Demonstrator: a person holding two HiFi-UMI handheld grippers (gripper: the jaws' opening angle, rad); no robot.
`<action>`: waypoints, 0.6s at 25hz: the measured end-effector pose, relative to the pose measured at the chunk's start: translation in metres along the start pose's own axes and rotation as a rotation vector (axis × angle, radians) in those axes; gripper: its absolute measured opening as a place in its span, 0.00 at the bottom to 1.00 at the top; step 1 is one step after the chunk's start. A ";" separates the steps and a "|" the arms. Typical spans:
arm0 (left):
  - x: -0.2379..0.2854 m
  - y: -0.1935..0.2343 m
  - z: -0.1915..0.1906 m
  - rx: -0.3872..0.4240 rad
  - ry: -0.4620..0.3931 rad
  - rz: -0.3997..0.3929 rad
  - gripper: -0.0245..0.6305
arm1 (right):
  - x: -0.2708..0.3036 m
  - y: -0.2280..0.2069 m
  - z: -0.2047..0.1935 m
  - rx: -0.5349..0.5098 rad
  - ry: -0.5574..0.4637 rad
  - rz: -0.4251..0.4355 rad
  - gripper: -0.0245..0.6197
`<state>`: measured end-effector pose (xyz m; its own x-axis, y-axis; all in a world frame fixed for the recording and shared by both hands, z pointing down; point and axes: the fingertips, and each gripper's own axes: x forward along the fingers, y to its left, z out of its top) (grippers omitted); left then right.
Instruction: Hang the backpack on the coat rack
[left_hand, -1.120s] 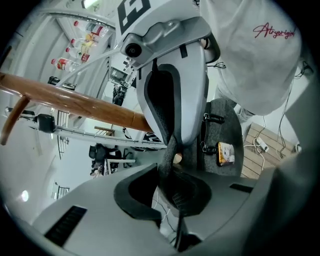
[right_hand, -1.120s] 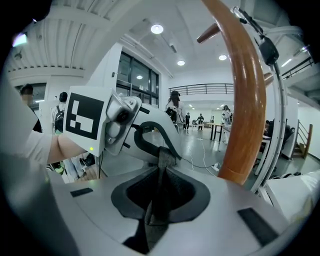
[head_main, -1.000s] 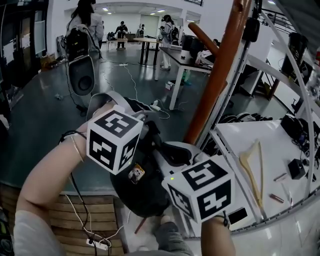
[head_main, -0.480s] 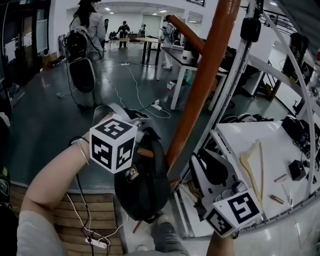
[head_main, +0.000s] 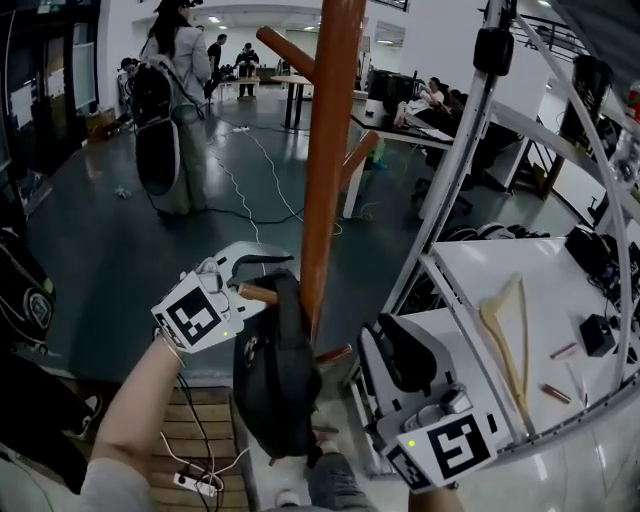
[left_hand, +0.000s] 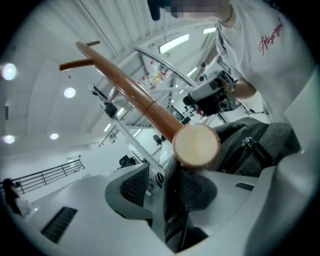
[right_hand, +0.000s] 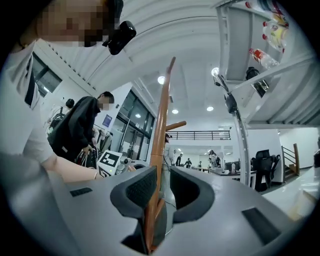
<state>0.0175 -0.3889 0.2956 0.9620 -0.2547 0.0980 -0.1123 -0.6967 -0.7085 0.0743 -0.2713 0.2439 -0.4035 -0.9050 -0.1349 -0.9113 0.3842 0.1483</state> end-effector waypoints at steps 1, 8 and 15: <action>-0.005 0.002 0.001 -0.028 -0.034 0.042 0.27 | 0.000 0.000 -0.001 0.011 -0.006 0.008 0.15; -0.053 0.017 -0.018 -0.074 -0.011 0.230 0.32 | 0.014 0.005 -0.006 -0.011 -0.030 0.049 0.15; -0.083 0.020 -0.026 -0.035 0.178 0.305 0.28 | 0.031 0.031 -0.008 -0.002 -0.052 0.138 0.15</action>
<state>-0.0707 -0.3987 0.2913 0.8249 -0.5653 0.0083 -0.3991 -0.5926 -0.6996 0.0340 -0.2889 0.2522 -0.5283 -0.8331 -0.1635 -0.8469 0.5037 0.1704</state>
